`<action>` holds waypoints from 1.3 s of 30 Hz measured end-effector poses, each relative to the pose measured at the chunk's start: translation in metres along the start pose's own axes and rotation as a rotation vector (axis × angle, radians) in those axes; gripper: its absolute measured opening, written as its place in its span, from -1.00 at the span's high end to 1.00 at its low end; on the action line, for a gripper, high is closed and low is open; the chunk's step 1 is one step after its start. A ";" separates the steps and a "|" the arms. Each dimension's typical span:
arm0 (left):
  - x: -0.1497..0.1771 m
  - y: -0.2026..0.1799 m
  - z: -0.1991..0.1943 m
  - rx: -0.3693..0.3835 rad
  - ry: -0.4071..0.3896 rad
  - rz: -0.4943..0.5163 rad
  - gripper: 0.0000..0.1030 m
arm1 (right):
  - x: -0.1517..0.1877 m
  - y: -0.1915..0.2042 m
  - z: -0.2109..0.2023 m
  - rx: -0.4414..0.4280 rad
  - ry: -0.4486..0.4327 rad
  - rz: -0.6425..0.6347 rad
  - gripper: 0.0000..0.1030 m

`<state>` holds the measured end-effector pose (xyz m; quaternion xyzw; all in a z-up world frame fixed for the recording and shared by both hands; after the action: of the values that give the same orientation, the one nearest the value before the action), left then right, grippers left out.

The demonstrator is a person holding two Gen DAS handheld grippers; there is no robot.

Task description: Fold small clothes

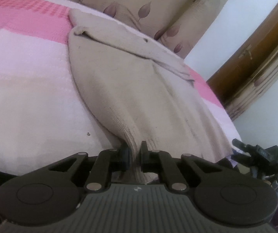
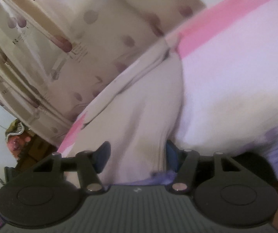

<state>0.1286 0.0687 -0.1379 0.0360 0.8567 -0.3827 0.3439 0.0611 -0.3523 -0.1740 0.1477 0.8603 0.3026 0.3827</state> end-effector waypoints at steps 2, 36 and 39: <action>0.001 -0.005 0.001 -0.022 -0.013 0.042 0.81 | 0.001 0.002 0.005 0.033 0.012 -0.010 0.85; -0.228 0.026 0.045 -0.112 -0.534 -0.104 0.82 | -0.259 0.018 0.144 -0.204 -0.234 0.379 0.84; -0.244 0.057 0.080 -0.173 -0.504 -0.130 0.81 | -0.272 0.006 0.193 -0.117 -0.200 0.374 0.84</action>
<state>0.3779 0.1038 -0.0610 -0.1448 0.7741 -0.3263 0.5228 0.3860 -0.4011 -0.1171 0.3118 0.7566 0.4017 0.4112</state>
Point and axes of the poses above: each gripper's, at about its wrist camera, not at the fingertips, and z roughly the way its jaws point, y to its left, x to its underside, the point moved 5 cm from there along z, roughly the way its jaws point, and after that the axes turned 12 degrees about x, right-handed, at the moved point
